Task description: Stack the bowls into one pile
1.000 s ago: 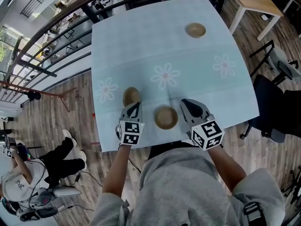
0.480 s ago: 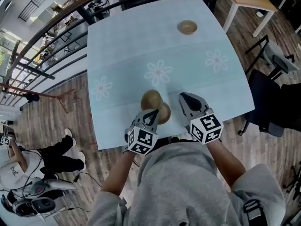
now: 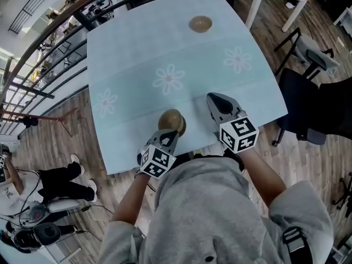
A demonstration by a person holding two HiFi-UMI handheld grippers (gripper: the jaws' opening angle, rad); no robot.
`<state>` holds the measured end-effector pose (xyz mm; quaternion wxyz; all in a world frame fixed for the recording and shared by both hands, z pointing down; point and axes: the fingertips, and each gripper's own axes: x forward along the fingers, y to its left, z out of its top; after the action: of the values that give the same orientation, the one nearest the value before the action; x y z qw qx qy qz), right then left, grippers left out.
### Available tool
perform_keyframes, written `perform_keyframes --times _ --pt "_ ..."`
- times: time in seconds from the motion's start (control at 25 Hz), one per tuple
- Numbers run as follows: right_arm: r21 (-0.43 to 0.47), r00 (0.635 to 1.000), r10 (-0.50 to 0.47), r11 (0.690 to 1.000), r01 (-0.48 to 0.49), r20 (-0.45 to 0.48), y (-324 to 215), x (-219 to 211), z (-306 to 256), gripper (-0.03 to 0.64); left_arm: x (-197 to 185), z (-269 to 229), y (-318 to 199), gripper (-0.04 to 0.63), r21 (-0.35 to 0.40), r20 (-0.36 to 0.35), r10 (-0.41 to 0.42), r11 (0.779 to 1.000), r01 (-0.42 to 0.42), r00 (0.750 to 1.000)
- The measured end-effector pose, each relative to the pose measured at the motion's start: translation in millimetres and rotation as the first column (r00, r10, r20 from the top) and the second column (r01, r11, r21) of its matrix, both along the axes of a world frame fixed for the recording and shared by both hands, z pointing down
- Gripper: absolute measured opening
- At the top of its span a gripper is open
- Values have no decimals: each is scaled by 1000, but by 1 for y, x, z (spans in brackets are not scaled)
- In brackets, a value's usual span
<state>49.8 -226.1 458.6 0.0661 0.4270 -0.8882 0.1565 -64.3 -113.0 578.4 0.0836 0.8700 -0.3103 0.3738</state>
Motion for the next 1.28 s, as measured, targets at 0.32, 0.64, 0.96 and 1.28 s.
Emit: perform_keyframes --times 0.32,0.64,0.96,1.28 --pt "54 997 -8 998 12 -81 -17 25 -15 29 11 32 8 23 -81 30 42 996 -40 999" --pt "151 976 -46 985 79 -214 -42 50 -49 29 17 52 10 23 -195 -28 10 981 -16 1000" --pt "166 955 -75 978 126 -287 -45 39 -46 29 21 34 4 26 -195 -111 -27 981 5 993" --pt "187 936 -89 969 160 -341 -69 29 -48 29 8 -14 -26 95 -76 -199 -109 992 96 974"
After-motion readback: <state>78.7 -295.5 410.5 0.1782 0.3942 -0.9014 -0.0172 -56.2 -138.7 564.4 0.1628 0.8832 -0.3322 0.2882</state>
